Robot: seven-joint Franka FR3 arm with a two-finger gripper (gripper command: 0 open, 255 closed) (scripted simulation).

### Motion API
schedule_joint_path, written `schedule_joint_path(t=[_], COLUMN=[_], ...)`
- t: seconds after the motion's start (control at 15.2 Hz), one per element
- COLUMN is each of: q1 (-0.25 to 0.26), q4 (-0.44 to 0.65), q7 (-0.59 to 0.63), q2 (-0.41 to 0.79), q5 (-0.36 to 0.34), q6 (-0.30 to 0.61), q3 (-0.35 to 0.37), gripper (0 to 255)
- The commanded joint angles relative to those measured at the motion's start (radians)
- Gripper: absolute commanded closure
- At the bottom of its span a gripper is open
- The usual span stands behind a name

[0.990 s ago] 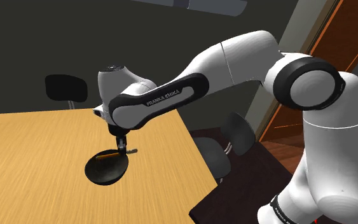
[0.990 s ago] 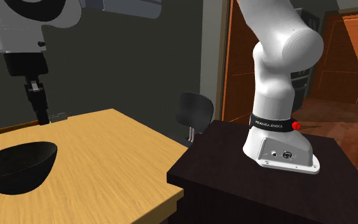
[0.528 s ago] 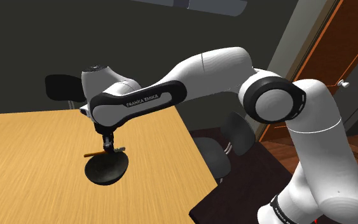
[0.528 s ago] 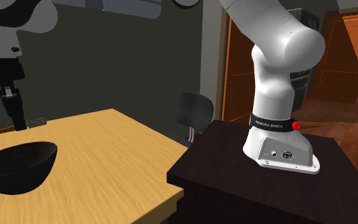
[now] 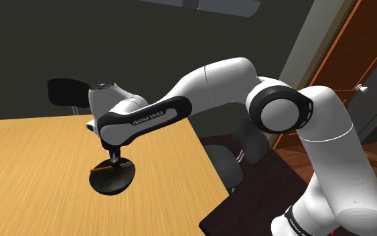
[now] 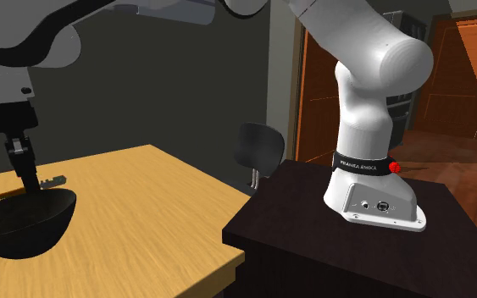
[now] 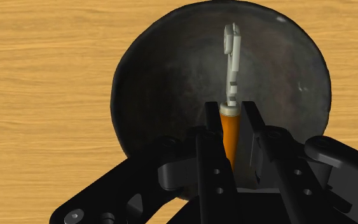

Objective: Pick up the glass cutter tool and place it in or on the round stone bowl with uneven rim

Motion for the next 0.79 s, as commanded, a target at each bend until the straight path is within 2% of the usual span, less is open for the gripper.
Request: schedule_joint_path(t=[0.0, 0.73], q1=[0.0, 0.002], q4=[-0.004, -0.008], q7=[0.0, 0.002], q2=[0.014, 0.035], q5=[-0.003, -0.007], q6=[0.018, 0.043], q3=[-0.002, -0.006], gripper=[255, 255])
